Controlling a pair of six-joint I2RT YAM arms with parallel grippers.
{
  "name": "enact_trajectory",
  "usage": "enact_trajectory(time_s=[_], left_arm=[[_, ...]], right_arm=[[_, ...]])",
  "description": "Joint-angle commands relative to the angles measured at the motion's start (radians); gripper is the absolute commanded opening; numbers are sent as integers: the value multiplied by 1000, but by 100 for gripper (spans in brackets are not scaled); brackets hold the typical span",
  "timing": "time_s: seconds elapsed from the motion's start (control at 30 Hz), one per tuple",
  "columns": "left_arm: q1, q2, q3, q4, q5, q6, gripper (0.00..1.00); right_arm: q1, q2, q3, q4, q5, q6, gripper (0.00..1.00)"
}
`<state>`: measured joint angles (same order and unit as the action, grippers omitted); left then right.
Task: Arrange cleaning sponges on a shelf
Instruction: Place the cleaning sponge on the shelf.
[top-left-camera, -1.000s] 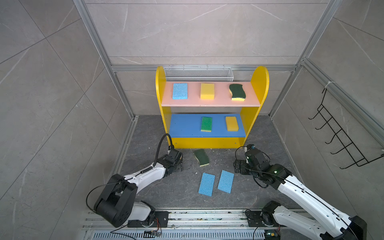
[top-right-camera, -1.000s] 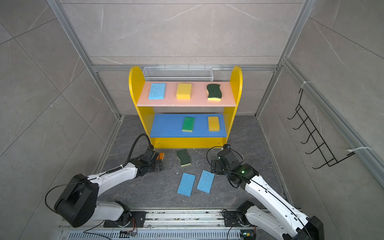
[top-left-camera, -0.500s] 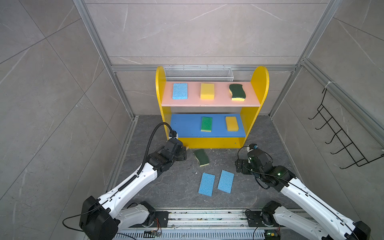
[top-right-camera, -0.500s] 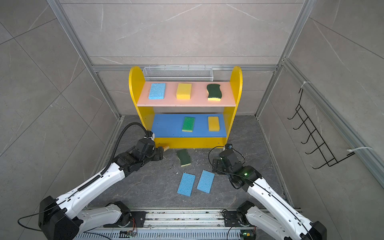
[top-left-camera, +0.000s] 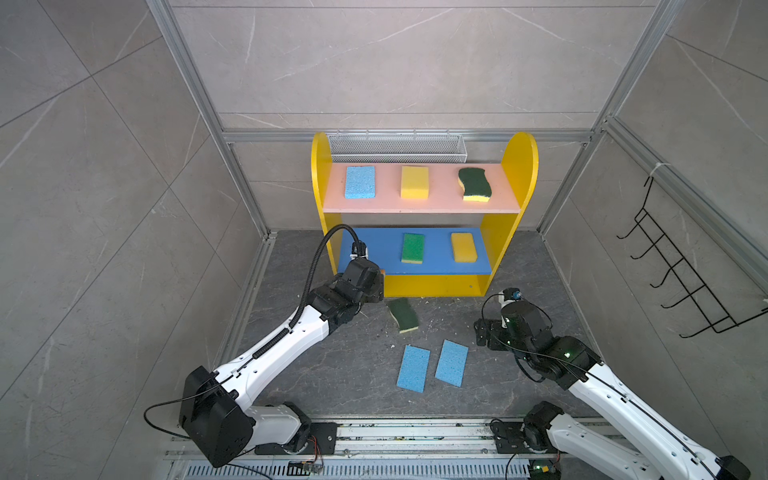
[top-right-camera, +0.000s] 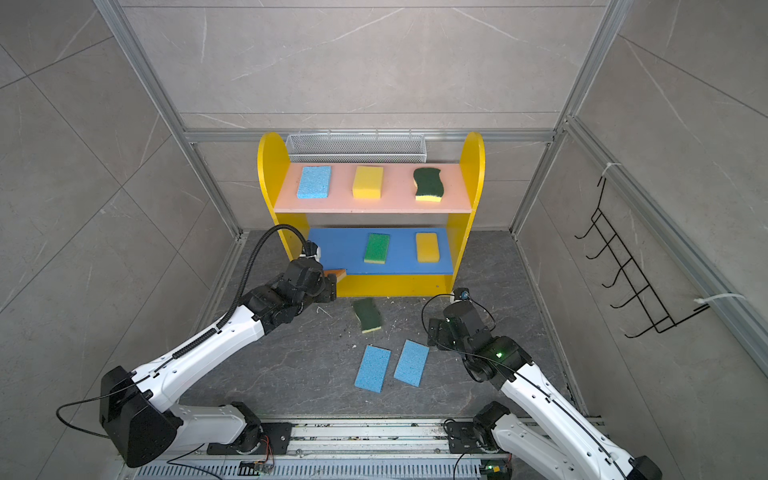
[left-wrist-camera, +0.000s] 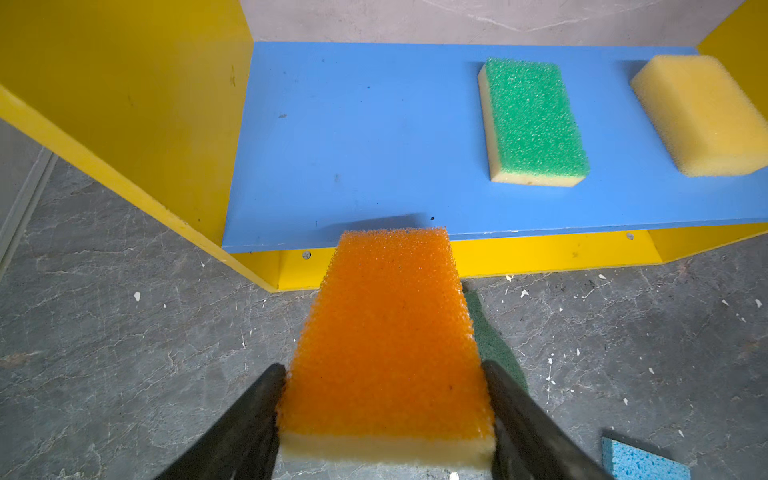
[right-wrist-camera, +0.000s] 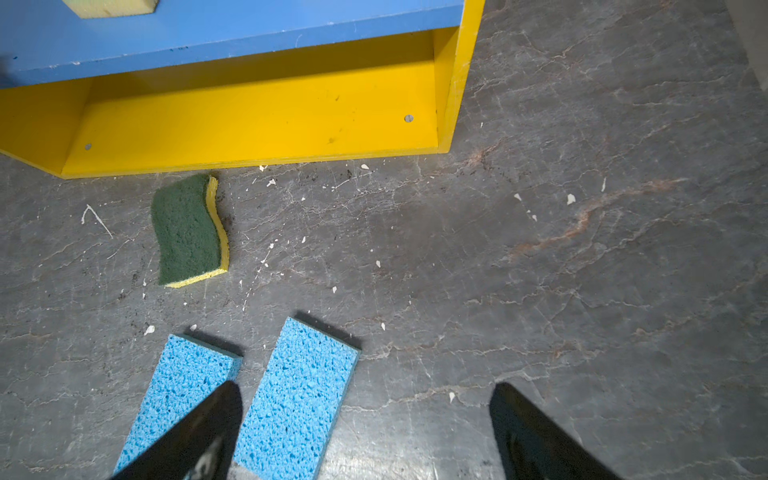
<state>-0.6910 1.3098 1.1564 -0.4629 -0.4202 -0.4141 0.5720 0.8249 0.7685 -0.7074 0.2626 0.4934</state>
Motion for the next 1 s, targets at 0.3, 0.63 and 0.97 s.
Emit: enact_trajectory(time_s=[0.3,0.63,0.97], left_arm=[[-24,-61,51,41,-110,89,73],[-20,22,-24,292,-233,199,73],[36,197,3,383,-247,221,74]], right_arm=[[3,-4,7,-23,0,-9,95],[3,0,-4,-4,-2,-12,96],[4,16,-13,11,6,-23,95]])
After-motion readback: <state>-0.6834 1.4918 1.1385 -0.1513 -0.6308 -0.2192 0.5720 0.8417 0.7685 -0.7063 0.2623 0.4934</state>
